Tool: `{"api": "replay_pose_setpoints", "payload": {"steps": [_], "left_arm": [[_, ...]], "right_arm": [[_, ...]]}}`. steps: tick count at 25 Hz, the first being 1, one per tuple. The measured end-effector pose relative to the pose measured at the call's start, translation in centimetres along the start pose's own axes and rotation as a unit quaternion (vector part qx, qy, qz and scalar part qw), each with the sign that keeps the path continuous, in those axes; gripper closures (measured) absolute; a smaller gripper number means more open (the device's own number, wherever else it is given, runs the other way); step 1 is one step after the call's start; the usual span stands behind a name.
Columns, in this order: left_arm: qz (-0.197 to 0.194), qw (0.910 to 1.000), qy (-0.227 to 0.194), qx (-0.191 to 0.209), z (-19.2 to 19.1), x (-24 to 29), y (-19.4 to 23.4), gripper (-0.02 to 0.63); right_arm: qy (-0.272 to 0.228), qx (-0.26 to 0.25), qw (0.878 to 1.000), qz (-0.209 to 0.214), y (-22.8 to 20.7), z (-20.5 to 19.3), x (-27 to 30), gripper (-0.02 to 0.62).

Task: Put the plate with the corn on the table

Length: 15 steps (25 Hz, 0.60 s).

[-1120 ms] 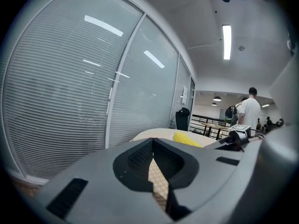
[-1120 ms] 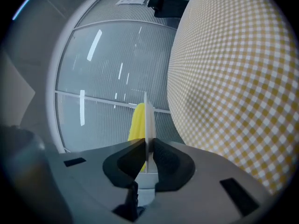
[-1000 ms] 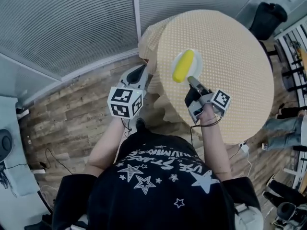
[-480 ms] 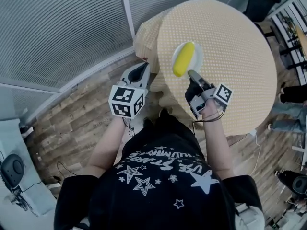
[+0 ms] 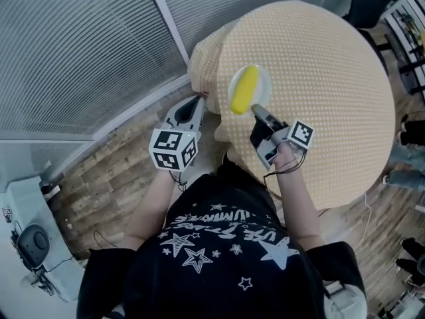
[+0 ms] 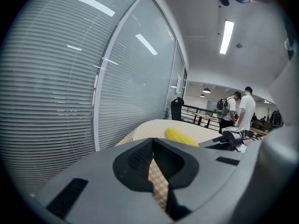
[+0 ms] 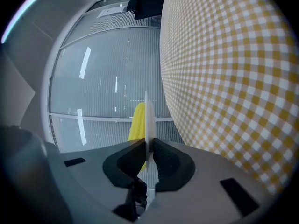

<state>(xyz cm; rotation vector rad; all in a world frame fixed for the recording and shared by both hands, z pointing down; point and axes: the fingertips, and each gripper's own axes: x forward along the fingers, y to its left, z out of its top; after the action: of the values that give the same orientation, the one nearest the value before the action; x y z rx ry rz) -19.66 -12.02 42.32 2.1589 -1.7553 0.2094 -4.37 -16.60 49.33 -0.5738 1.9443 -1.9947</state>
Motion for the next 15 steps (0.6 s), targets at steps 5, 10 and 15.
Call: {"api": "replay_pose_setpoints", "payload": {"steps": [5,10,15], "left_arm": [[0.0,0.9999,0.016,0.005,1.1,5.4,3.8,0.6],[-0.007,0.9996,0.013,0.024,2.2,6.0,3.7,0.6],[-0.043,0.998,0.027,0.038,2.3,8.2,4.4,0.6]], "right_arm": [[0.013,0.001,1.0,-0.022,-2.1,3.5,5.7,0.549],[0.011,0.003,1.0,-0.018,-2.0,3.6,5.9,0.549],[-0.014,-0.005,0.999,-0.034,-2.9,4.9,7.6,0.549]]}}
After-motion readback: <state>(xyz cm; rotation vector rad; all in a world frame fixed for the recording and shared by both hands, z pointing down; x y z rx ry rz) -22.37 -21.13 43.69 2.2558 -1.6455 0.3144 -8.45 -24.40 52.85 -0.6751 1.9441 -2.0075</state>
